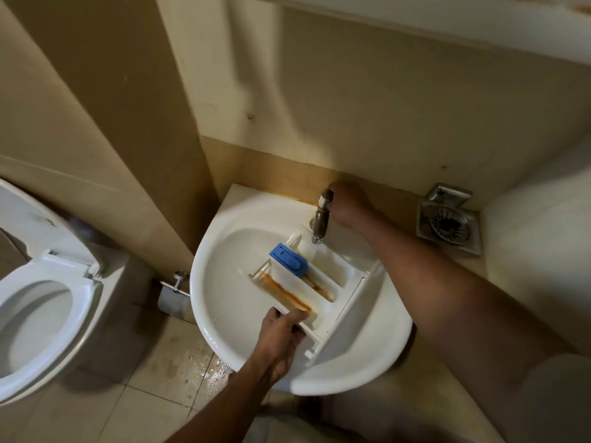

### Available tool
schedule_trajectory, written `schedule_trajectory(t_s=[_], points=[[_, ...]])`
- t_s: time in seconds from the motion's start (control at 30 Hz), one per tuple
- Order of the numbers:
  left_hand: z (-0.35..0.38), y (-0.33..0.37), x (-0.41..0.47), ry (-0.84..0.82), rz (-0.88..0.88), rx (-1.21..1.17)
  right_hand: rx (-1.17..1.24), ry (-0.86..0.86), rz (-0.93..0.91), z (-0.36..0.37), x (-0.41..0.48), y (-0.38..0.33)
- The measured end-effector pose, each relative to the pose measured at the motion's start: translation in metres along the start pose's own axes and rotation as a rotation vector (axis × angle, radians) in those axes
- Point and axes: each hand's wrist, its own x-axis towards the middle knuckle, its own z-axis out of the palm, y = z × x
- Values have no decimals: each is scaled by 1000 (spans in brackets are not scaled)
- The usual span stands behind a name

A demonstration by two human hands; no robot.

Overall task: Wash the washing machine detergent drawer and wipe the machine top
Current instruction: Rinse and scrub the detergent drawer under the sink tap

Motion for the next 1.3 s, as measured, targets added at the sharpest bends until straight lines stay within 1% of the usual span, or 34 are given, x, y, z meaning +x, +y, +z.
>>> schedule_trajectory(t_s=[0.13,0.2,0.33,0.4,0.47,0.5,0.63,0.67,0.7,0.77,0.8,0.83,0.9,0.97,1.03,1.13,1.2,1.3], points=[[-4,3,0,44,28,-64,27,12,-8,2,-2,3],[-12,9,4,66,56,-55,31,24,-31,3,-3,4],[-25,31,10,64,84,151,93,15,-43,9,-6,12],[-29,43,8,38,78,257,215,17,-10,11,-13,17],[-32,56,6,-1,21,315,346,-15,65,15,-31,26],[-33,63,6,-21,-13,339,397,-81,131,21,-44,33],[-33,87,14,-86,-125,510,661,-544,450,42,-104,61],[-30,93,18,-111,-136,557,785,-600,505,48,-117,65],[-27,99,22,-128,-156,595,932,-611,553,54,-128,67],[-23,109,32,-158,-235,652,1200,-538,643,63,-146,61],[-22,115,37,-189,-283,684,1285,-482,674,69,-151,58],[-21,119,41,-211,-323,723,1306,-428,692,76,-154,56],[-19,124,49,-246,-361,776,1236,-351,722,83,-157,47],[-15,126,51,-234,-369,834,1128,-286,772,84,-164,41],[-8,129,57,-241,-383,902,1095,-196,804,81,-172,38],[6,137,65,-310,-386,814,1025,27,807,87,-180,36],[14,143,65,-289,-327,810,1012,112,772,93,-183,29],[14,151,65,-281,-212,845,1045,212,815,101,-190,18]])
